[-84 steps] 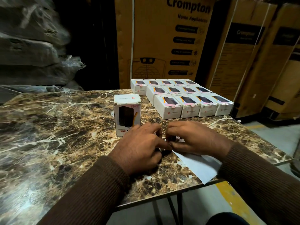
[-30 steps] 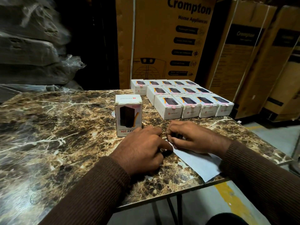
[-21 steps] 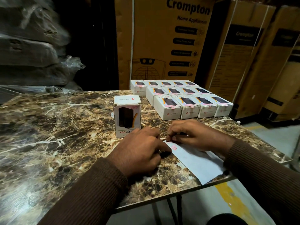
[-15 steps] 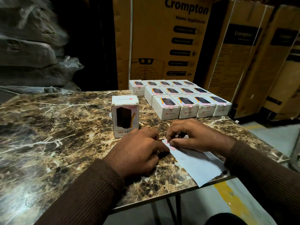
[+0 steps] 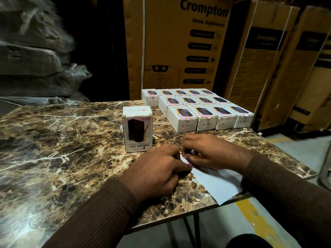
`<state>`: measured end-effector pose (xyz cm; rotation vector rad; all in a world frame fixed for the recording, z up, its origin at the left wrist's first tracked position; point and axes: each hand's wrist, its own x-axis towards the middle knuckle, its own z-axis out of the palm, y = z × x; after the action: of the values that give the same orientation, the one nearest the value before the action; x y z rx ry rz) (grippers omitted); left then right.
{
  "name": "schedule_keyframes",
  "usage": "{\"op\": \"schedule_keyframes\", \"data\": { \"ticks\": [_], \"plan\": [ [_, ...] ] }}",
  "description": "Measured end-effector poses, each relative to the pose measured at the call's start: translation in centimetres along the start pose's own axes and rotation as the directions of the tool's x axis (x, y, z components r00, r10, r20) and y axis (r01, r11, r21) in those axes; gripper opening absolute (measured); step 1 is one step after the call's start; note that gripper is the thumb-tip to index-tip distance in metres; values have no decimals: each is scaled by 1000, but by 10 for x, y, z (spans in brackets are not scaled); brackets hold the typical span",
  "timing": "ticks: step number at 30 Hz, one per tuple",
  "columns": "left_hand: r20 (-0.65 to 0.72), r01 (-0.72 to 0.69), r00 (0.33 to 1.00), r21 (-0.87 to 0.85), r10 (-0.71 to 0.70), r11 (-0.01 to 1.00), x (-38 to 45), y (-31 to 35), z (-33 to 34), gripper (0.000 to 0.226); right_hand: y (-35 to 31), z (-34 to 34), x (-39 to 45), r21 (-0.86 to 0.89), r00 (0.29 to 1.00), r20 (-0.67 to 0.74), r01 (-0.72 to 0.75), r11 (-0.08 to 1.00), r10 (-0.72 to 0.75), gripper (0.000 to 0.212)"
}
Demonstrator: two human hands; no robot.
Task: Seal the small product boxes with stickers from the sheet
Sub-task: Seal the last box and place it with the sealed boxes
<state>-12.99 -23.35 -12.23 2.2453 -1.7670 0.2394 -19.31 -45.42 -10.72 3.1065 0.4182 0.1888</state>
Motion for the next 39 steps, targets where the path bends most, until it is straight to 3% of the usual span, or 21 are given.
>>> {"op": "schedule_keyframes", "data": {
  "ticks": [6, 15, 20, 25, 30, 39],
  "plan": [
    [17, 8, 1000, 2, -8, 1000, 0, 0, -2, 45, -7, -6, 4, -106, 999, 25, 31, 994, -29, 20],
    [45, 42, 998, 19, -43, 999, 2, 0, -4, 46, -5, 0, 8, -102, 1000, 14, 27, 994, -25, 11],
    [63, 59, 996, 34, -61, 998, 1, 0, -3, 48, 2, 2, 2, 46, 994, -76, 79, 996, -76, 5],
    [73, 87, 993, 24, -89, 996, -2, -4, 0, 53, 14, 1, -5, 302, 992, -117, 3, 953, 35, 14],
    [83, 100, 991, 24, -102, 995, -1, -3, 1, 48, 13, 2, -6, 293, 996, -74, -21, 956, 44, 11],
    [37, 5, 999, 35, -7, 999, -21, -2, 19, 55, 10, 8, -3, 241, 990, -142, 25, 970, 10, 5]
  ]
}}
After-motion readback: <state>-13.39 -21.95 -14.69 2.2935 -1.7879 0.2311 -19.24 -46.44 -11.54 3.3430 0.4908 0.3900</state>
